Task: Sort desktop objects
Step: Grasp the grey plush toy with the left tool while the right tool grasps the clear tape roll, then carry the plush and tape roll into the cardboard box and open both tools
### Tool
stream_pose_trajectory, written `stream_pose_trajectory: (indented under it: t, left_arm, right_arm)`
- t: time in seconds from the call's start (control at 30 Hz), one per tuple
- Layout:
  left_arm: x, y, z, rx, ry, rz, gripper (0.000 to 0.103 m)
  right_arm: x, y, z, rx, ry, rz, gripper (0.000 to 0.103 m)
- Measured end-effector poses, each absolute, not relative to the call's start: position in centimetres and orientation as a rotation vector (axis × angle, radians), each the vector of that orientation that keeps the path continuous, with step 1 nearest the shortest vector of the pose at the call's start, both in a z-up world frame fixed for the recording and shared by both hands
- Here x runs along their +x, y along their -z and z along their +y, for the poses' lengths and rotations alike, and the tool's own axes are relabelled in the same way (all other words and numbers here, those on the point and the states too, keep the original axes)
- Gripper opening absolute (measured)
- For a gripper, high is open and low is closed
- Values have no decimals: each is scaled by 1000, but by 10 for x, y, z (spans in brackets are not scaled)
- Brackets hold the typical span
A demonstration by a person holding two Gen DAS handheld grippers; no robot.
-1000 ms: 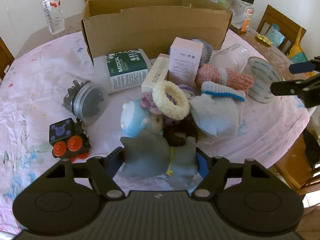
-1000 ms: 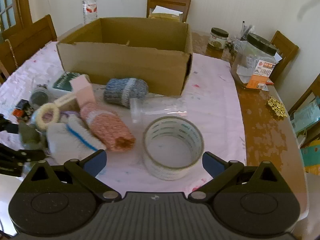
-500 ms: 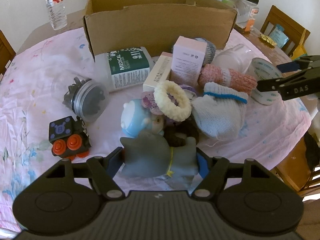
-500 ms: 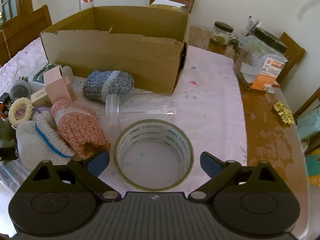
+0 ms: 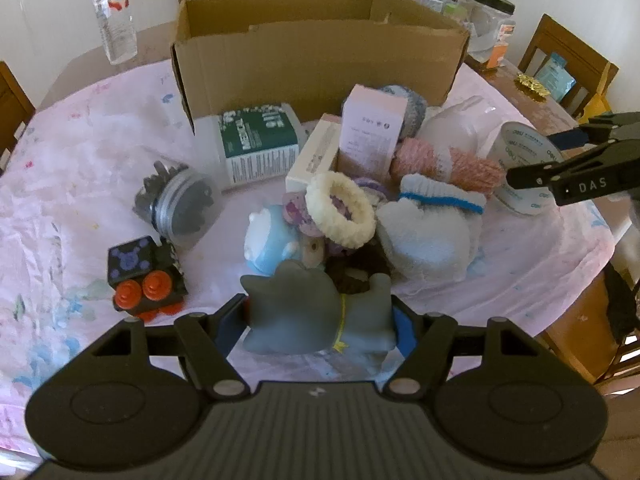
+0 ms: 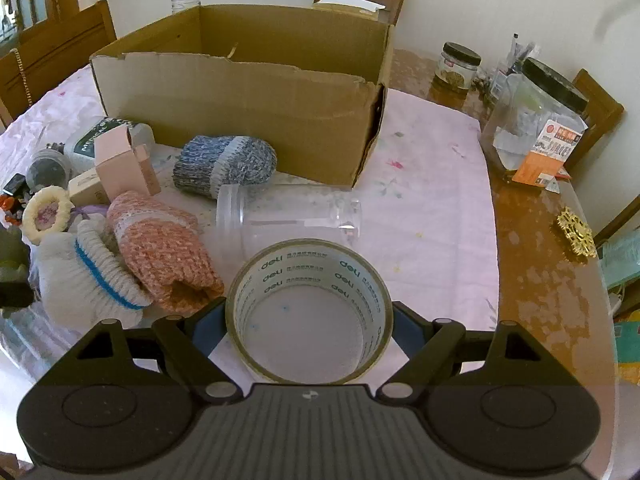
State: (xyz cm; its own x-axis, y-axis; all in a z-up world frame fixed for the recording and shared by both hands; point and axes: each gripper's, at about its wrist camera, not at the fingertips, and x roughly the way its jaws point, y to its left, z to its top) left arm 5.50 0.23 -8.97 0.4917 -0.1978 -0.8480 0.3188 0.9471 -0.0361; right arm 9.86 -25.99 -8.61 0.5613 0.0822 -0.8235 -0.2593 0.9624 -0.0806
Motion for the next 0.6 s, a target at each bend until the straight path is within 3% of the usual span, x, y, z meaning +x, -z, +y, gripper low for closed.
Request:
stream_pose_trajectory:
  t: [0.6]
  left_arm:
    - [66, 36, -2, 122, 319, 873, 72]
  right_arm:
    - [98, 22, -253, -215, -270, 846, 88]
